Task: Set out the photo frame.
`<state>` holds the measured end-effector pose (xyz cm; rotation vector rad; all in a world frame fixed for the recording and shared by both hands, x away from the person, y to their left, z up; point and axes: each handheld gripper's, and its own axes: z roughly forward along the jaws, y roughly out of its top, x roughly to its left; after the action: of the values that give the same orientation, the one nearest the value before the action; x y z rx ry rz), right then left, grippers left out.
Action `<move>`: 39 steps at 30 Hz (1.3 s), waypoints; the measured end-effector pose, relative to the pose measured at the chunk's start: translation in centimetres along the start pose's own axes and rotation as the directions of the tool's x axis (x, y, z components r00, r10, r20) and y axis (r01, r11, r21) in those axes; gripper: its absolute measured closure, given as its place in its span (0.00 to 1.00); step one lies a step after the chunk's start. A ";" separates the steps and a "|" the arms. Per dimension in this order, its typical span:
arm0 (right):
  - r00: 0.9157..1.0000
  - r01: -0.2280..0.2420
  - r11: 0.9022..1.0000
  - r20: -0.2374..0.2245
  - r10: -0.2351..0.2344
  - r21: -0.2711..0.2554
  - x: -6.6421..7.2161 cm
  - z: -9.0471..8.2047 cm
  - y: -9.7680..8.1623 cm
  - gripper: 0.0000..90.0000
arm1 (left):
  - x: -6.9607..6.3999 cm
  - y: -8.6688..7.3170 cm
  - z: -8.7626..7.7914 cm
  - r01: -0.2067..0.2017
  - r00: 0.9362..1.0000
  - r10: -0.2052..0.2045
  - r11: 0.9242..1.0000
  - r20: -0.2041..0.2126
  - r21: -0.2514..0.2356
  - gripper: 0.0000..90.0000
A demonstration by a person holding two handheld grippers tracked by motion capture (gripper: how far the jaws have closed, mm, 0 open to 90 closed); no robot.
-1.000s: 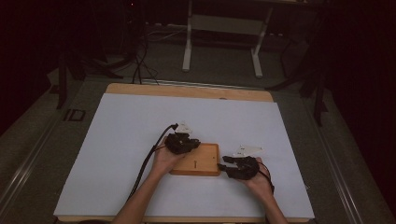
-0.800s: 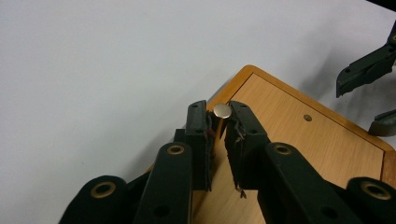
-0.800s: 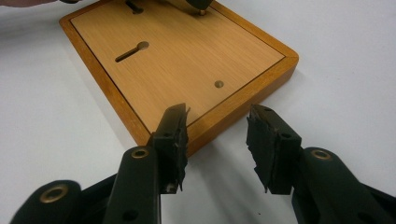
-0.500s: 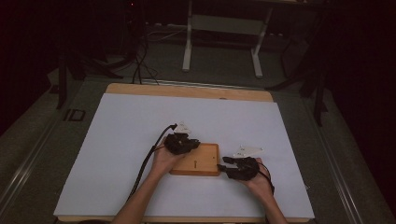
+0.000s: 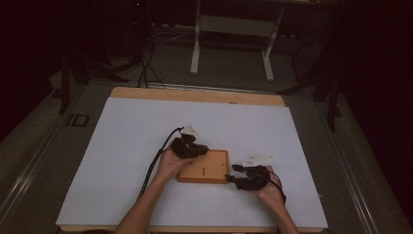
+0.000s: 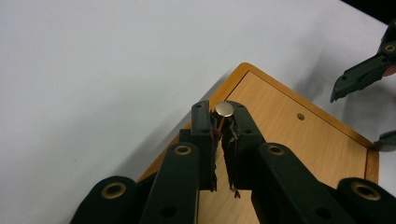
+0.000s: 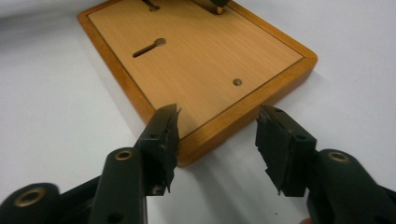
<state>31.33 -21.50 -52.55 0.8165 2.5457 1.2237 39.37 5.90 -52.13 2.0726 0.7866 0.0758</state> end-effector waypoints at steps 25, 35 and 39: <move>0.995 0.102 0.994 0.000 -0.102 0.035 0.8 1.2 0.3 0.25 | 2.1 0.5 0.4 0.114 0.988 -0.115 0.993 0.101 0.015 0.94; 0.988 0.137 0.990 0.063 -0.138 0.022 0.8 2.1 0.4 0.24 | 2.5 0.9 0.5 0.127 0.984 -0.131 0.991 0.117 0.039 0.94; 0.985 0.150 0.988 0.078 -0.151 0.026 0.8 2.5 0.3 0.25 | 2.6 0.8 0.5 0.133 0.983 -0.136 0.991 0.122 0.034 0.94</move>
<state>31.74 -19.25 -53.84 0.6496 2.5082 1.0995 42.05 6.64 -52.42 2.0212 0.8520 -0.1376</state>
